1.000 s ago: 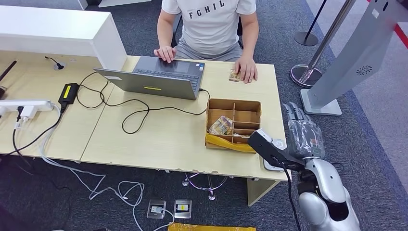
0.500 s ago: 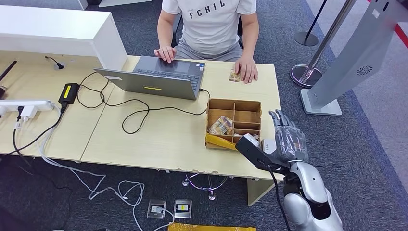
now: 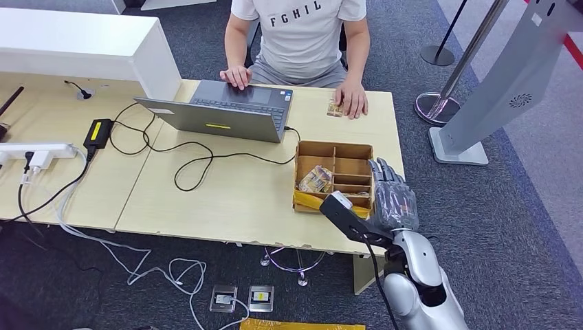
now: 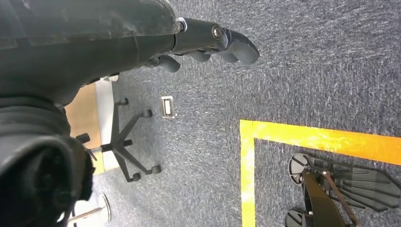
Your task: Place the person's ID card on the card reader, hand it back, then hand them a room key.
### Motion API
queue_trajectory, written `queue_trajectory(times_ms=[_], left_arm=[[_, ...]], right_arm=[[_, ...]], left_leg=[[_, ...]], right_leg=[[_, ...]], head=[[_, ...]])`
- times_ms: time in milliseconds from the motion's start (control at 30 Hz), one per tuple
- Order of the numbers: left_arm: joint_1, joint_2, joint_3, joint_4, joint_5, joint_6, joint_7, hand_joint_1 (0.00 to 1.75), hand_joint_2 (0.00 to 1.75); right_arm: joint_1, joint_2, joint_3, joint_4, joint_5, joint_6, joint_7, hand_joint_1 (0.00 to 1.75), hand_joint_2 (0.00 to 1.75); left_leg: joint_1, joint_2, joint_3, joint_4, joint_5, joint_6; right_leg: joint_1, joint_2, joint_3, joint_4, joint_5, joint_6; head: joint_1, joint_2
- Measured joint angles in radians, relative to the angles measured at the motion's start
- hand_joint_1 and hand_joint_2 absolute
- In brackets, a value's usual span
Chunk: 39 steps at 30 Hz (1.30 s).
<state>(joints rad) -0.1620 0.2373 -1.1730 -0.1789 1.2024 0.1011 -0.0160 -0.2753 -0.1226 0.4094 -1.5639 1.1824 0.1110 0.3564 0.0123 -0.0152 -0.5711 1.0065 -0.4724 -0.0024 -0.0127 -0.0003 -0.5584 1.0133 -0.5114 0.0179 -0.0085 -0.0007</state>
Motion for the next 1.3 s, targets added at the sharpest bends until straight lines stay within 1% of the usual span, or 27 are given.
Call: queue_trajectory(times_ms=[233,367,567,1300], left_arm=[[-0.002,0.0,0.0,0.0,0.0,-0.002,0.0,0.0,0.0],[-0.002,0.001,0.0,0.0,-0.001,-0.002,0.0,0.0,0.0],[-0.003,0.004,0.0,0.0,-0.008,-0.004,0.0,0.0,0.0],[-0.003,0.009,-0.001,0.002,-0.017,-0.01,-0.004,0.0,0.0]], right_arm=[[-0.034,0.033,0.035,0.117,0.029,-0.05,-0.033,0.0,1.75],[-0.049,0.045,0.047,0.164,0.033,-0.075,-0.053,0.0,1.75],[-0.076,0.057,0.055,0.24,0.033,-0.092,-0.06,0.0,1.75],[-0.093,0.057,0.056,0.316,0.032,-0.102,-0.06,0.0,1.75]], left_leg=[[0.0,0.0,0.0,0.0,0.0,0.0],[0.0,0.0,0.0,0.0,0.0,0.0],[0.0,0.0,0.0,0.0,0.0,0.0],[0.0,0.0,0.0,0.0,0.0,0.0]], right_leg=[[0.0,0.0,0.0,0.0,0.0,0.0],[0.0,0.0,0.0,0.0,0.0,0.0],[0.0,0.0,0.0,0.0,0.0,0.0],[0.0,0.0,0.0,0.0,0.0,0.0]], head=[[0.0,0.0],[0.0,0.0],[0.0,0.0],[0.0,0.0]])
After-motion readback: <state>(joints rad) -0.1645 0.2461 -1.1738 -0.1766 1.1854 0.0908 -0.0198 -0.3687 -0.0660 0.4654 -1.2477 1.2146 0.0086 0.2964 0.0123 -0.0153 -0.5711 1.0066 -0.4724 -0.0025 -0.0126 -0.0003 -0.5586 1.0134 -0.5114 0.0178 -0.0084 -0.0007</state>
